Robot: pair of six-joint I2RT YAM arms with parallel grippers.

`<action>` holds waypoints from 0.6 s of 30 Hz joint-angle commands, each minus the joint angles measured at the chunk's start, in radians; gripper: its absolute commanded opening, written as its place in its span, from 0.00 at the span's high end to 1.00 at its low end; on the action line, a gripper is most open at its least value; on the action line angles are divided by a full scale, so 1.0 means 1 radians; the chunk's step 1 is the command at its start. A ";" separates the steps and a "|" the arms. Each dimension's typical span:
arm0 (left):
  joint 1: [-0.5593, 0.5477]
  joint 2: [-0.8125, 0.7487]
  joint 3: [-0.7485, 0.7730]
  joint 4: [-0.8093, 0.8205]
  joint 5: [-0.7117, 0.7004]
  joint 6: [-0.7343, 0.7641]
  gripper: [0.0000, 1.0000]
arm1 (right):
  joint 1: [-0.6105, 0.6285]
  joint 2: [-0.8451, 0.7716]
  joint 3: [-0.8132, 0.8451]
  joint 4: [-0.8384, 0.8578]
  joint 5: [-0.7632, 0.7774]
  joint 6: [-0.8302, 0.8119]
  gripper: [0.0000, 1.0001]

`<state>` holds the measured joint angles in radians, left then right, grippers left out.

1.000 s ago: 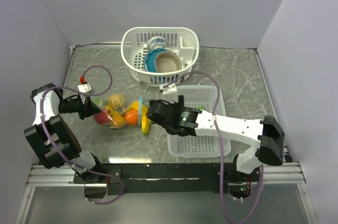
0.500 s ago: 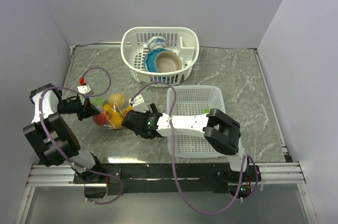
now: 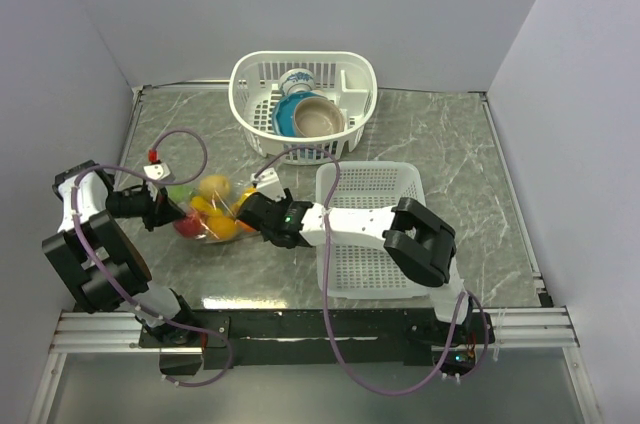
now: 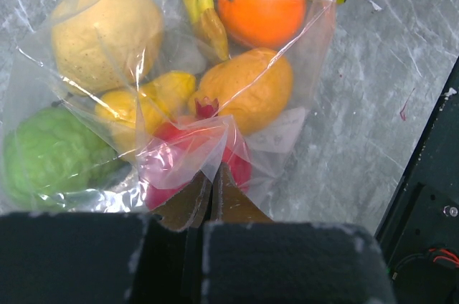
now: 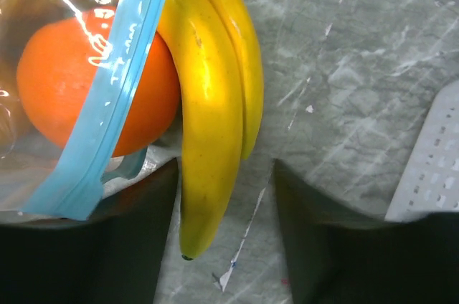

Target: Open the zip-top bag and remove the fake food

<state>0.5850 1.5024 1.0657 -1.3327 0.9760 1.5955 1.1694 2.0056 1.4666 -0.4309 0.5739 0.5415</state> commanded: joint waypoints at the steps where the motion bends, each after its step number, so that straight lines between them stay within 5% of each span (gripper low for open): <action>1: 0.013 -0.037 0.013 -0.040 -0.023 0.034 0.99 | -0.005 0.006 -0.032 0.076 -0.046 0.000 0.50; 7: 0.030 -0.047 0.008 -0.040 -0.043 0.047 0.99 | -0.005 -0.103 -0.080 0.080 -0.014 -0.008 0.89; 18: 0.045 -0.033 0.005 -0.039 -0.016 0.055 0.99 | -0.007 -0.439 -0.124 -0.072 0.096 0.020 0.90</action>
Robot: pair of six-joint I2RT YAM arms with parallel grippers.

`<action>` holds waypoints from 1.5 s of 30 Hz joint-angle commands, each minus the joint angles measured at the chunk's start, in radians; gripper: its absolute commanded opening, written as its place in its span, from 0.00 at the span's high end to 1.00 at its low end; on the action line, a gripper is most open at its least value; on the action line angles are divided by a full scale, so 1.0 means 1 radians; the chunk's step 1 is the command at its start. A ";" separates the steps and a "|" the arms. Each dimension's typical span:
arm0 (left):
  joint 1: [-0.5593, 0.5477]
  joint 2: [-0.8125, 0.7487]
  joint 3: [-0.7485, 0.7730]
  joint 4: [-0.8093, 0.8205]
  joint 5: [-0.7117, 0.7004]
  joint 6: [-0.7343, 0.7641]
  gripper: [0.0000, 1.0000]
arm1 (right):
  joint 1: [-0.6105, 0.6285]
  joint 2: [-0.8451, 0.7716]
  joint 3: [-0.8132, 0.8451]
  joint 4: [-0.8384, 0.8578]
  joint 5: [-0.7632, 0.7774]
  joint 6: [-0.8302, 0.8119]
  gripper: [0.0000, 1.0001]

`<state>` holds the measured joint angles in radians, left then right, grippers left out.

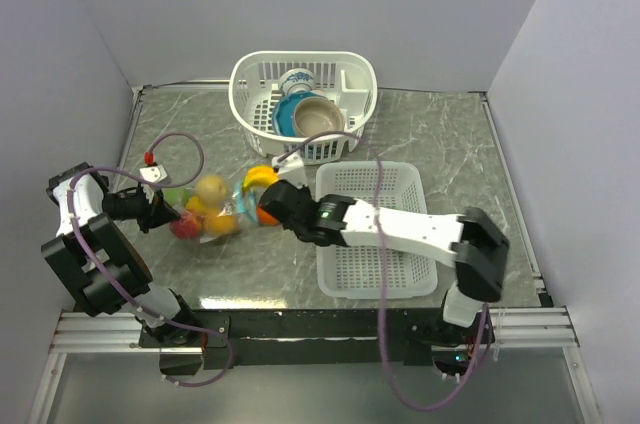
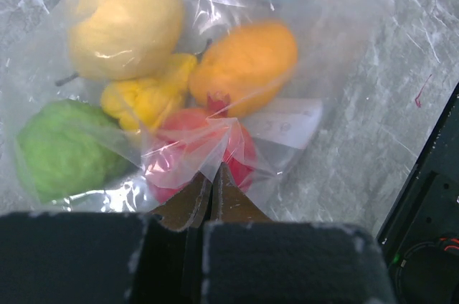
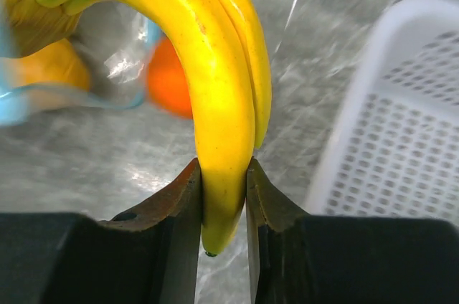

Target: Open the zip-top bag and remove the fake food

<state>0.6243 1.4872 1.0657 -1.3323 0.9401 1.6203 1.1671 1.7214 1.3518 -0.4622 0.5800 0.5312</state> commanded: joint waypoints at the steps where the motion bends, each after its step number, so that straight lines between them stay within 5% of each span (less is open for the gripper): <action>1: 0.005 -0.022 0.007 -0.039 0.025 0.029 0.99 | -0.004 -0.169 -0.010 -0.064 0.101 0.051 0.90; 13: 0.005 -0.053 -0.007 -0.041 0.034 0.038 0.99 | -0.072 -0.315 -0.169 -0.550 0.356 0.467 0.85; 16: 0.003 -0.053 -0.007 -0.041 0.040 0.036 0.99 | -0.107 -0.355 -0.226 -0.570 0.360 0.532 0.44; 17: 0.003 -0.054 -0.007 -0.042 0.043 0.036 0.99 | -0.110 -0.361 -0.229 -0.567 0.363 0.535 0.21; 19: 0.005 -0.059 -0.009 -0.041 0.045 0.038 0.99 | -0.112 -0.361 -0.189 -0.563 0.377 0.511 0.01; 24: 0.005 -0.068 -0.022 -0.041 0.046 0.047 0.99 | -0.093 -0.269 0.074 -0.466 0.417 0.314 0.00; 29: 0.005 -0.073 -0.033 -0.042 0.025 0.053 0.99 | -0.080 -0.103 0.265 -0.187 0.267 -0.019 0.00; 37: 0.005 -0.096 -0.050 -0.042 -0.001 0.069 0.99 | -0.162 0.346 0.645 -0.252 0.141 -0.142 0.00; 41: 0.005 -0.099 -0.055 -0.041 -0.020 0.079 0.99 | -0.216 0.376 0.633 -0.306 0.086 -0.128 0.00; 45: 0.005 -0.090 -0.065 -0.041 -0.023 0.095 0.99 | -0.227 0.261 0.436 -0.234 0.083 -0.126 0.00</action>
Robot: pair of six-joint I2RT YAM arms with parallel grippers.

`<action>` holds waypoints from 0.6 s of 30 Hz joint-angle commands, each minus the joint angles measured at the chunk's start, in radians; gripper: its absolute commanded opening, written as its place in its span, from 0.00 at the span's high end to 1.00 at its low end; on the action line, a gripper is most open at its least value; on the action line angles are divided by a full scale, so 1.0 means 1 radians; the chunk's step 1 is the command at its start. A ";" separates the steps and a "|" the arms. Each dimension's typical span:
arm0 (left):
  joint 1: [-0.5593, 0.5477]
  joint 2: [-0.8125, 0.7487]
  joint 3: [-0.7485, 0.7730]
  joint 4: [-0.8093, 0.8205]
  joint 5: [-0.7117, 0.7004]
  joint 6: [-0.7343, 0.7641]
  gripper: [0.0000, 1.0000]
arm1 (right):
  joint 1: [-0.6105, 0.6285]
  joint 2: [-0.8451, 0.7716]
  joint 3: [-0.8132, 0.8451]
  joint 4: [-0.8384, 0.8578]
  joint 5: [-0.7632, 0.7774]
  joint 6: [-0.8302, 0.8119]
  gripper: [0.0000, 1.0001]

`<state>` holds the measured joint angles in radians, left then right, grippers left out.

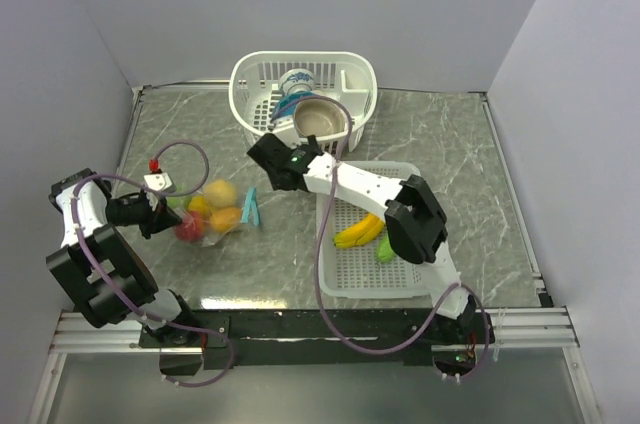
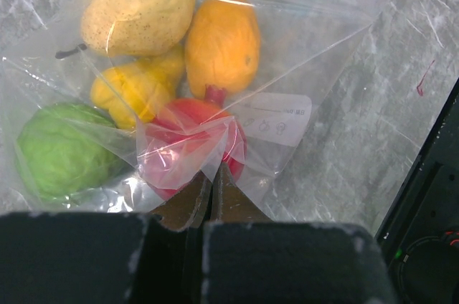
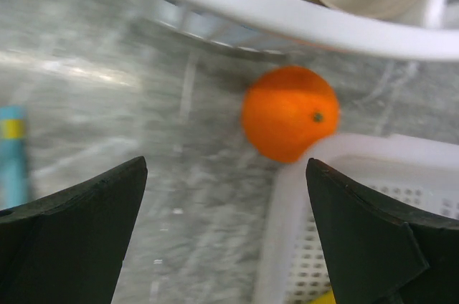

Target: Open the zip-top bag and remove the fake food

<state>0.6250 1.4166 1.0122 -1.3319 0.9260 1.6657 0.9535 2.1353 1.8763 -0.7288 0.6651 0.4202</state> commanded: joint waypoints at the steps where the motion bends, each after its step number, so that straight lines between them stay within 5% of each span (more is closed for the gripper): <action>1: 0.002 -0.009 -0.011 -0.041 -0.006 0.051 0.99 | -0.022 -0.161 -0.106 0.028 0.013 -0.005 0.00; 18: 0.004 -0.005 -0.017 -0.041 -0.009 0.035 0.99 | -0.199 -0.183 -0.260 0.241 0.004 -0.083 0.00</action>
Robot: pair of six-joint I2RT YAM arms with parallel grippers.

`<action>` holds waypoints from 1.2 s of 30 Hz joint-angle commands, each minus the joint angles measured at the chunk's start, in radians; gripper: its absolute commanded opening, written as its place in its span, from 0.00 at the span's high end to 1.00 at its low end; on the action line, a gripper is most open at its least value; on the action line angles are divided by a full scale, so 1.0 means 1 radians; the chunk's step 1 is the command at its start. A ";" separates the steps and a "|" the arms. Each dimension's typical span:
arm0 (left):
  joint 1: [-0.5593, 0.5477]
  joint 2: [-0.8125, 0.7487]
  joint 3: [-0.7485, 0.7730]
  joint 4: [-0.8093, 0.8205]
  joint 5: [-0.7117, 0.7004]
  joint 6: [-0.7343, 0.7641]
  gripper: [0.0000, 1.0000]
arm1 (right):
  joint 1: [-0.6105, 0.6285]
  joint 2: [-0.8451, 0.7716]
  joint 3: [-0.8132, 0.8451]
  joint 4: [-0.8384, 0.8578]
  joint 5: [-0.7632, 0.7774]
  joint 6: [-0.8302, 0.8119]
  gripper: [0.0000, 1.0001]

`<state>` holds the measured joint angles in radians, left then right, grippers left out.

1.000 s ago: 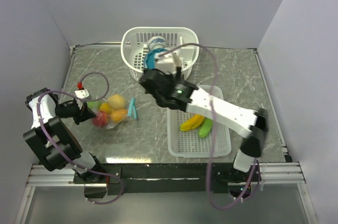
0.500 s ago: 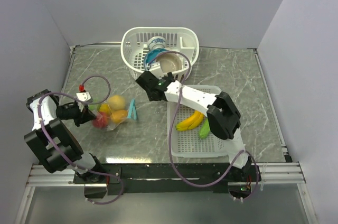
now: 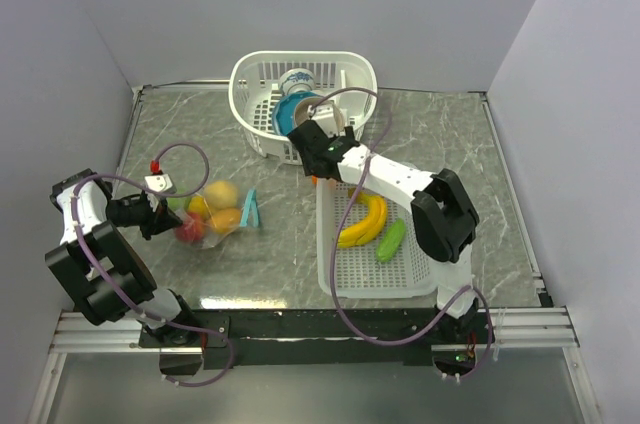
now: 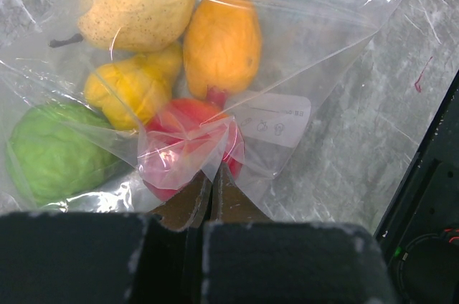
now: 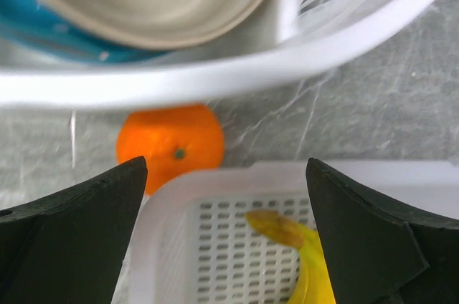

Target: Open the zip-top bag and remove the fake food

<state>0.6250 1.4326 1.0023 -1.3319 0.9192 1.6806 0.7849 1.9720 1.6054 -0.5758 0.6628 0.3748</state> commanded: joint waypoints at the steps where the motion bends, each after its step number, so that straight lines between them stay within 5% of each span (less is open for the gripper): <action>1: 0.004 -0.020 -0.005 -0.041 -0.003 0.021 0.99 | -0.035 -0.015 0.013 0.094 0.006 -0.040 0.00; 21: 0.007 -0.003 0.002 -0.039 0.000 0.022 0.99 | -0.110 -0.196 -0.400 0.085 0.034 0.092 0.04; 31: 0.008 -0.018 -0.007 -0.041 -0.020 0.024 0.99 | -0.108 -0.093 0.018 0.047 -0.138 -0.123 0.00; 36: 0.028 -0.017 -0.013 -0.041 -0.037 0.044 0.99 | -0.110 -0.041 0.094 -0.007 -0.225 -0.235 0.00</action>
<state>0.6361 1.4315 0.9989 -1.3315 0.8989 1.6829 0.6785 1.9022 1.6527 -0.5297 0.5205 0.2485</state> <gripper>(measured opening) 0.018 0.999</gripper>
